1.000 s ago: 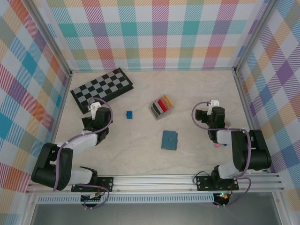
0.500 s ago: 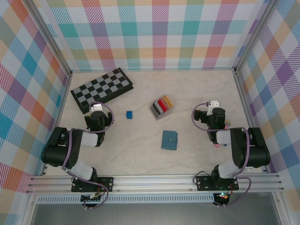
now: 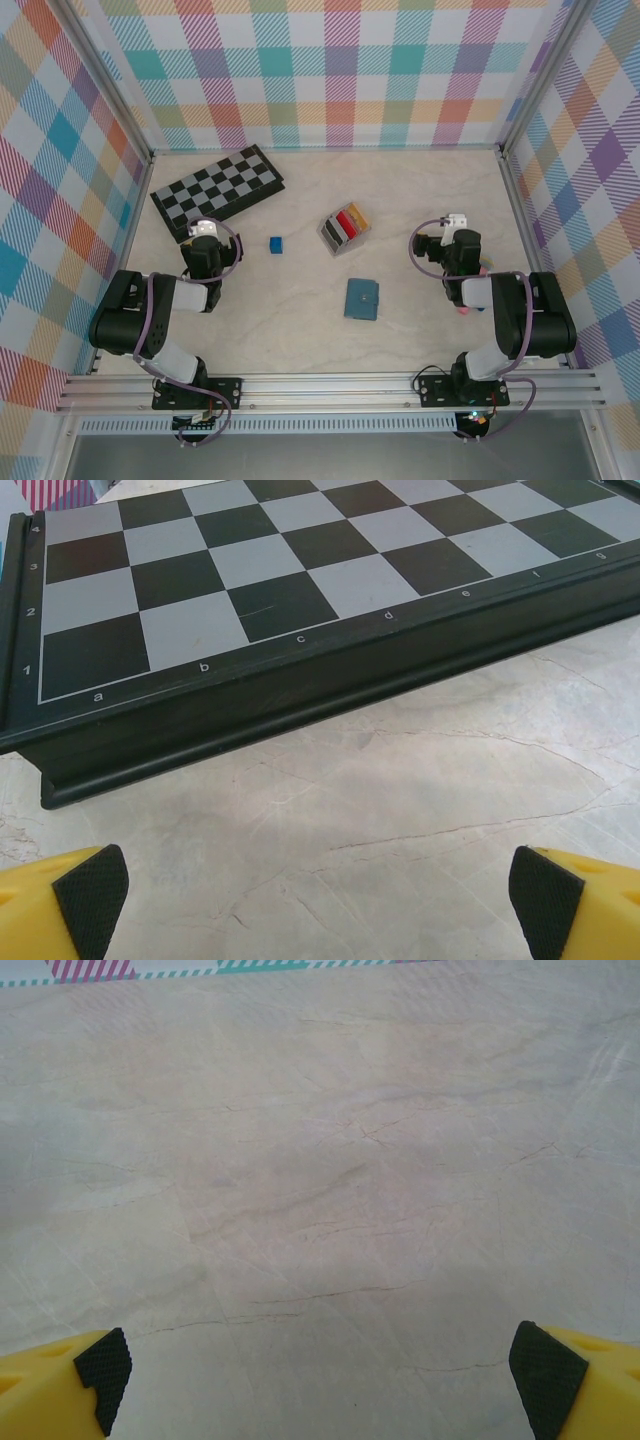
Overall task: Put the credit cards into the card holder
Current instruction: Reset both arms
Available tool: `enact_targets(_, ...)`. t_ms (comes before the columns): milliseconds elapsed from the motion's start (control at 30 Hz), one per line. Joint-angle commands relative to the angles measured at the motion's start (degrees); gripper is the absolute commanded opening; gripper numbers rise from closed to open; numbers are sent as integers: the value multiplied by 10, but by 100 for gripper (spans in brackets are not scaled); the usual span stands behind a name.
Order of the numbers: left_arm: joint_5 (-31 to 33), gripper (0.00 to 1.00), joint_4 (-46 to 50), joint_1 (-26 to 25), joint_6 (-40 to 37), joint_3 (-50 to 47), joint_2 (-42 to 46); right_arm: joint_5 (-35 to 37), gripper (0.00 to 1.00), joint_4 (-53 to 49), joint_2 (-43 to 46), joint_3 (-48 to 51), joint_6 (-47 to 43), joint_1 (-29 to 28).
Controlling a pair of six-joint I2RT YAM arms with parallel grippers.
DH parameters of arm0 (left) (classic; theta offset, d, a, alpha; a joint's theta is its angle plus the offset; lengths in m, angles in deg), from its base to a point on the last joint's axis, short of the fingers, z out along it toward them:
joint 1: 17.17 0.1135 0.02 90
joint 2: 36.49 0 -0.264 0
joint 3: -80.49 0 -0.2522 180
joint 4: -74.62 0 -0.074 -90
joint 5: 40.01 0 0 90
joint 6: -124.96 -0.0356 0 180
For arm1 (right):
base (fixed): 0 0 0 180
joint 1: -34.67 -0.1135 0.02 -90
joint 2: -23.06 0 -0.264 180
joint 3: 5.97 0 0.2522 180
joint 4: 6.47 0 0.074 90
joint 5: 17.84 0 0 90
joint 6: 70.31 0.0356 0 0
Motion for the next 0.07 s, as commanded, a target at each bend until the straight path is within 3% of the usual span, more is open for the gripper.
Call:
enact_targets(0,-6,100,-22,4,1,3,4,-17,100,17,2,-10,2,6)
enact_targets(33,-6,100,-22,4,1,3,4,-18,100,18,2,-10,2,6)
